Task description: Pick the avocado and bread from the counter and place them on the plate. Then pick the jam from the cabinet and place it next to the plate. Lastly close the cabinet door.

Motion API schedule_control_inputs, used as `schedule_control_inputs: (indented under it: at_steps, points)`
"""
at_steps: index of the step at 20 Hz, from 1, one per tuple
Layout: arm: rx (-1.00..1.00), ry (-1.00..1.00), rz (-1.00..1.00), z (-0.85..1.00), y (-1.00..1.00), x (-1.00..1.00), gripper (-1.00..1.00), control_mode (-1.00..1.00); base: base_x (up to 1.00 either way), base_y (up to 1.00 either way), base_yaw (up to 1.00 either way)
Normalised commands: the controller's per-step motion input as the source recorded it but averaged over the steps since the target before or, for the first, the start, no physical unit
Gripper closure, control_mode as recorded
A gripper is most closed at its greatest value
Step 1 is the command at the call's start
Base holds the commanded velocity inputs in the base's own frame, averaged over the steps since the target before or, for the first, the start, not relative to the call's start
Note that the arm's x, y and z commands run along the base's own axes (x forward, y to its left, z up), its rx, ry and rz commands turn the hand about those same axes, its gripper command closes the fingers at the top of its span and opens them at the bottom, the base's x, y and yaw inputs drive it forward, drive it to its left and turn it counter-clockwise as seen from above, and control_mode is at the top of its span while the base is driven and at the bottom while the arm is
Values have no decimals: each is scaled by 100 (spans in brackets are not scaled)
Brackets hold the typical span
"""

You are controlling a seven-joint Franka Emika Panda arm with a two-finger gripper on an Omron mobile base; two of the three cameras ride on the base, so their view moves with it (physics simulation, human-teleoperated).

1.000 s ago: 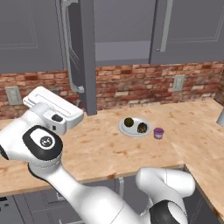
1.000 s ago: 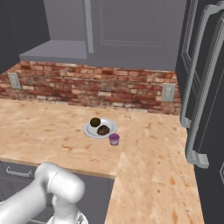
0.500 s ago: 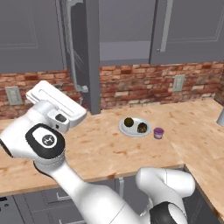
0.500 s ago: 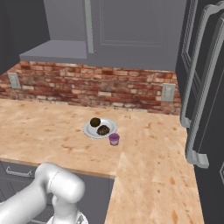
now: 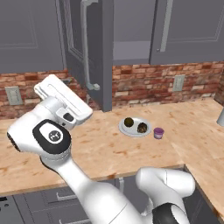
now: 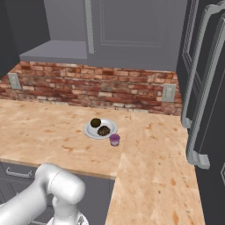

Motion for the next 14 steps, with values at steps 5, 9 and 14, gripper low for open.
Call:
schedule_control_inputs:
  at_steps: [5,9,14]
  points:
    - [15,-3,0,38,-33,2,-100,-100,0,0,0]
    - [18,0,0,49,-38,13,-100,-100,0,0,0]
    - [22,0,0,50,-45,39,-100,-100,0,0,0]
